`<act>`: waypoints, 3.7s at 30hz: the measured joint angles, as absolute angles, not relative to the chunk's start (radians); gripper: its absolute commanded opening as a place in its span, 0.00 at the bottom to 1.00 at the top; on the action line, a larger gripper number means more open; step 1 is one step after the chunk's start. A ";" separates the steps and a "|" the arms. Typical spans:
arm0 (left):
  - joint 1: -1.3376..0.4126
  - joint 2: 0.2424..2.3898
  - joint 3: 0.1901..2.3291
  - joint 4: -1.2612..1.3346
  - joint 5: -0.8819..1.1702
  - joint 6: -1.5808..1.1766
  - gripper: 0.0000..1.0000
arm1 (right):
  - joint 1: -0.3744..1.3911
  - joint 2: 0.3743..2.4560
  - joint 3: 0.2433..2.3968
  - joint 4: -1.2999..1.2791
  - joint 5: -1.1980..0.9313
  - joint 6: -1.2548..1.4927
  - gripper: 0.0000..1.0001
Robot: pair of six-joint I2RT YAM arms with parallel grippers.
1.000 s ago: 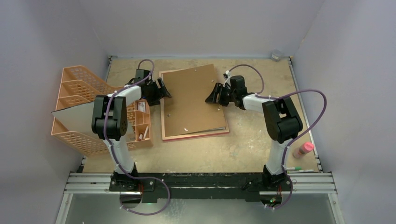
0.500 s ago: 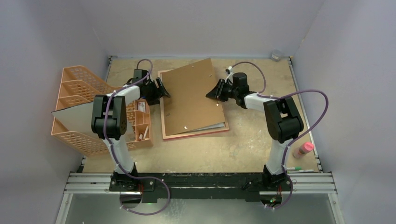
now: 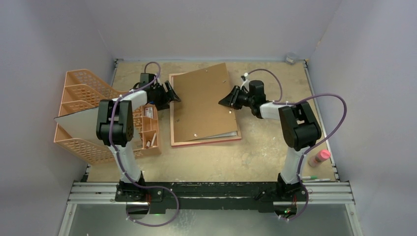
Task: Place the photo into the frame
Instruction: Place the photo frame item in the photo frame.
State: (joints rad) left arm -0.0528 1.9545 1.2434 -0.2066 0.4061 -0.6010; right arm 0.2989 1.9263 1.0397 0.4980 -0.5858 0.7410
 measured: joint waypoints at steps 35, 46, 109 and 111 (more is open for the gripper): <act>-0.041 1.990 1.379 -0.157 0.128 -0.723 0.74 | 0.287 1.802 0.875 0.831 -0.694 0.834 0.00; -0.041 2.030 1.379 -0.150 0.141 -0.722 0.66 | 0.286 1.802 0.875 0.844 -0.699 0.849 0.00; -0.042 1.950 1.245 -0.075 0.194 -0.658 0.71 | 0.340 1.994 1.320 0.076 -0.502 0.585 0.97; -0.043 1.950 1.245 -0.083 0.196 -0.662 0.71 | 0.347 1.994 1.350 0.012 -0.459 0.567 0.97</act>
